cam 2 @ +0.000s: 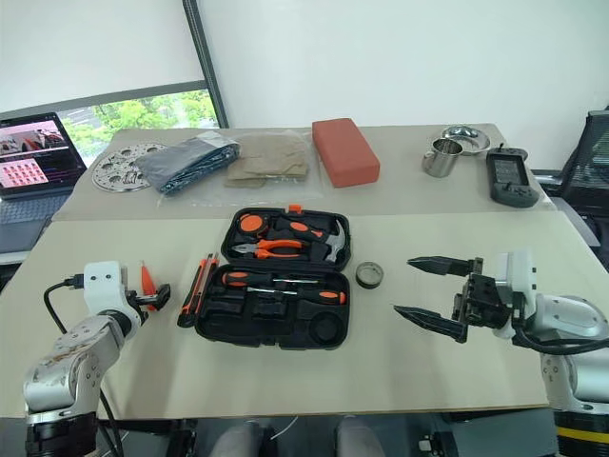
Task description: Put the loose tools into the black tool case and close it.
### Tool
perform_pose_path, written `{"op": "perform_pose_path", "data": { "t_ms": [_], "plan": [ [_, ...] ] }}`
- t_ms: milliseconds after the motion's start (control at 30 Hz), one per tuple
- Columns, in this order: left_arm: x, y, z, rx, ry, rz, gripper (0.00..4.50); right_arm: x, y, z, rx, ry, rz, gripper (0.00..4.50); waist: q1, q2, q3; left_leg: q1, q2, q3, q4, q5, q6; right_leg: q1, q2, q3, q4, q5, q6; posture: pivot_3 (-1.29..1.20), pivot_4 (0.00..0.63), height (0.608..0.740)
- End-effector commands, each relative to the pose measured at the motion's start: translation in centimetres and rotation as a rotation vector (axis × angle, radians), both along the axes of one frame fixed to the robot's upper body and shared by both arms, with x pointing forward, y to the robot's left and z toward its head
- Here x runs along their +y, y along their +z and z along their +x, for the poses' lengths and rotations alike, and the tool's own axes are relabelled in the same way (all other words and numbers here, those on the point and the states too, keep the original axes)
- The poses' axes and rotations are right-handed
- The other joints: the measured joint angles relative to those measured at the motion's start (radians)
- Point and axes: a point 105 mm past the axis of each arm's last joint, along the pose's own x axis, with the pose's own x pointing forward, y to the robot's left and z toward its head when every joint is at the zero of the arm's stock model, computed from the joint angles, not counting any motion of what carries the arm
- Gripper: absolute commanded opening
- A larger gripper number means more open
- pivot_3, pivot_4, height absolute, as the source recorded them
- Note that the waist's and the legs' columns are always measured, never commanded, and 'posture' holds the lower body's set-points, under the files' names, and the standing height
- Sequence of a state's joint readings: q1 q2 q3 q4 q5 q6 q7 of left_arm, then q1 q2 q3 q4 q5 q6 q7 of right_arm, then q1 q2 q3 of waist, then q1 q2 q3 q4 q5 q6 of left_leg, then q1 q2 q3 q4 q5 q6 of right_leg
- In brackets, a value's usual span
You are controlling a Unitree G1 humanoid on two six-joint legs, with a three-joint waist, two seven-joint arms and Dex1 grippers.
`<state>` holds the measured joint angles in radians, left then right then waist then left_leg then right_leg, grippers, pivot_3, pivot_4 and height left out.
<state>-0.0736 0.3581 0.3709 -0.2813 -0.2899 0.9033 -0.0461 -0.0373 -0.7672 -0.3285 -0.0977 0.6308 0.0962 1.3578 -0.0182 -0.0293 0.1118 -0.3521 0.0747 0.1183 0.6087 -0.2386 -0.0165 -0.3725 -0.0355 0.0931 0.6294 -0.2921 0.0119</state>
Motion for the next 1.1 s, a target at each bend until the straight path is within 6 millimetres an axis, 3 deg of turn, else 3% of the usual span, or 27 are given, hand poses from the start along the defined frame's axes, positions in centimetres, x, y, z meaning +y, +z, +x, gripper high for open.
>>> {"op": "perform_pose_path", "data": {
  "t_ms": [33,133,467,567,733,867,967,1100],
  "plan": [
    [-0.1,-1.2,-0.4,0.055,0.023,-0.021,4.50,-0.4,1.1,-0.1,-0.065,0.023,-0.027,4.42,-0.001,0.000,0.000,0.000,0.000,-0.001,0.000,0.000,0.000,0.001,0.000,0.000,0.000,0.000,0.000,0.00,0.150,0.740],
    [-0.3,-1.4,-0.7,0.062,0.057,-0.050,3.86,-0.1,1.1,0.0,-0.066,0.032,-0.013,4.50,-0.002,0.001,0.000,0.000,-0.005,-0.006,0.000,0.000,0.000,0.002,-0.001,0.000,0.000,0.000,0.000,0.00,0.150,0.740],
    [0.0,-1.7,-1.3,0.028,0.203,-0.138,0.47,-0.2,1.5,0.6,-0.071,0.048,-0.012,4.50,0.003,0.002,-0.001,0.000,-0.008,-0.008,0.001,0.000,0.000,0.002,-0.003,0.000,0.000,-0.001,0.003,0.00,0.150,0.740],
    [0.4,-1.2,-1.1,-0.017,0.235,-0.134,0.46,-0.3,1.5,0.8,-0.069,0.053,-0.010,4.50,0.003,0.002,-0.001,0.000,-0.008,-0.008,0.001,0.000,0.000,0.003,-0.003,0.000,-0.001,-0.001,0.003,0.00,0.150,0.740],
    [1.6,1.7,0.2,-0.187,0.229,-0.029,0.46,-0.2,1.4,1.1,-0.067,0.065,-0.007,4.50,0.000,0.000,0.000,0.000,-0.008,-0.008,0.001,0.000,0.000,0.003,-0.003,0.000,-0.001,-0.001,0.003,0.00,0.150,0.740],
    [1.0,5.2,1.7,-0.362,0.057,0.062,0.46,-0.1,1.5,1.3,-0.066,0.072,0.000,4.50,0.004,0.000,0.000,0.000,-0.008,-0.009,0.002,0.000,0.000,0.002,-0.003,-0.002,-0.001,-0.001,0.003,0.00,0.150,0.740],
    [1.0,6.8,2.3,-0.439,-0.030,0.037,0.46,-0.2,1.5,1.3,-0.065,0.071,-0.001,4.50,0.008,0.001,0.000,-0.001,-0.008,-0.009,0.001,0.000,0.001,0.002,-0.004,-0.003,-0.004,-0.001,0.003,0.00,0.150,0.740],
    [-2.3,10.4,3.6,-0.544,-0.398,0.126,0.46,-0.4,1.5,1.2,-0.060,0.068,-0.002,4.50,0.008,0.001,0.000,-0.001,-0.008,-0.008,0.000,-0.001,0.001,0.002,-0.005,-0.006,-0.005,-0.001,0.003,0.00,0.150,0.740]
  ]
}}
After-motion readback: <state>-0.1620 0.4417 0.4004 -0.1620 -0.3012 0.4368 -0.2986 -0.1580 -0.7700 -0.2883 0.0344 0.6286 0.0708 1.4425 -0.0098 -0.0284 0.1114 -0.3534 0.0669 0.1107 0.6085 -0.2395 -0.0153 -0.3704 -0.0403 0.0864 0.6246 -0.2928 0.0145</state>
